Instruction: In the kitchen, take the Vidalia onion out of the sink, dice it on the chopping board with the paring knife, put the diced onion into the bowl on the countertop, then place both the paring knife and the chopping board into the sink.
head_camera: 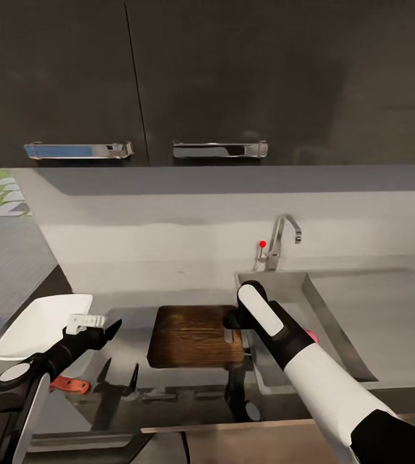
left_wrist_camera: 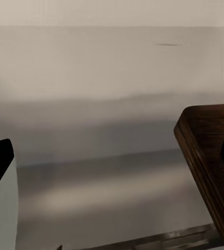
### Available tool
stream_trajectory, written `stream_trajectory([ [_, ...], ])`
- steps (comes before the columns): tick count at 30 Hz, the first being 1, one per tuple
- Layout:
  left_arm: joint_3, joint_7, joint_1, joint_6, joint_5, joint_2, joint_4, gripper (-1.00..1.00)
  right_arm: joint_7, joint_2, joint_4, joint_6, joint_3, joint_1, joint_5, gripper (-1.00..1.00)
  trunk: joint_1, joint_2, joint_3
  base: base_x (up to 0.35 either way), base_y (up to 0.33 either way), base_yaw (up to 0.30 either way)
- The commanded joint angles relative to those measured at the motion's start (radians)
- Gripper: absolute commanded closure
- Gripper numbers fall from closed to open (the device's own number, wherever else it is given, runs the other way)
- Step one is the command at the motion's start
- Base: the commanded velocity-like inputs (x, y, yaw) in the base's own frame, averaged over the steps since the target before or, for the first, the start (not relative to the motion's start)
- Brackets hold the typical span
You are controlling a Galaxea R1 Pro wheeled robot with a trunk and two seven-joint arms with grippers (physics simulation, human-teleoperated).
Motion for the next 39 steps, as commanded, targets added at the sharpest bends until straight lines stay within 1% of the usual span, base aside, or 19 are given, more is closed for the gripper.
stream_trajectory([
  [1,0.001,-0.005,-0.001,0.008,0.002,0.0,-0.001,-1.0,-0.01,0.0,-0.001,0.005,0.002,-0.001,-0.009,-1.0,0.001,-0.002,-0.001,0.0,0.0,-0.065],
  [11,0.001,-0.005,-0.001,0.008,0.002,0.0,-0.001,-1.0,-0.006,0.0,-0.007,0.0,0.004,-0.002,-0.006,-1.0,0.001,-0.002,0.015,0.0,0.0,-0.061],
  [13,0.001,-0.004,-0.001,0.008,0.002,0.0,-0.001,-1.0,-0.005,0.0,-0.017,0.0,0.004,-0.001,-0.005,-1.0,0.001,-0.002,0.019,0.0,0.0,-0.04],
  [15,0.001,-0.005,-0.001,0.008,0.002,0.0,-0.001,-1.0,-0.005,0.0,-0.055,-0.001,0.006,-0.001,-0.003,-1.0,0.001,-0.002,0.022,0.0,0.0,-0.066],
  [19,0.001,-0.004,-0.001,0.008,0.002,0.0,-0.001,-1.0,-0.006,0.0,-0.087,-0.001,0.008,-0.002,-0.002,-1.0,0.001,-0.002,0.028,-0.017,0.011,-0.073],
  [35,0.003,-0.005,-0.001,0.008,0.002,0.006,-0.001,-1.0,-0.006,-0.003,-0.115,-0.001,0.01,-0.003,0.006,-1.0,0.001,-0.002,0.032,-0.271,0.171,-0.007],
  [39,0.003,-0.005,-0.001,0.008,0.002,0.006,-0.001,-1.0,-0.006,-0.003,-0.115,-0.001,0.01,-0.002,0.006,-1.0,0.001,-0.002,0.032,-0.166,0.132,0.0],
])
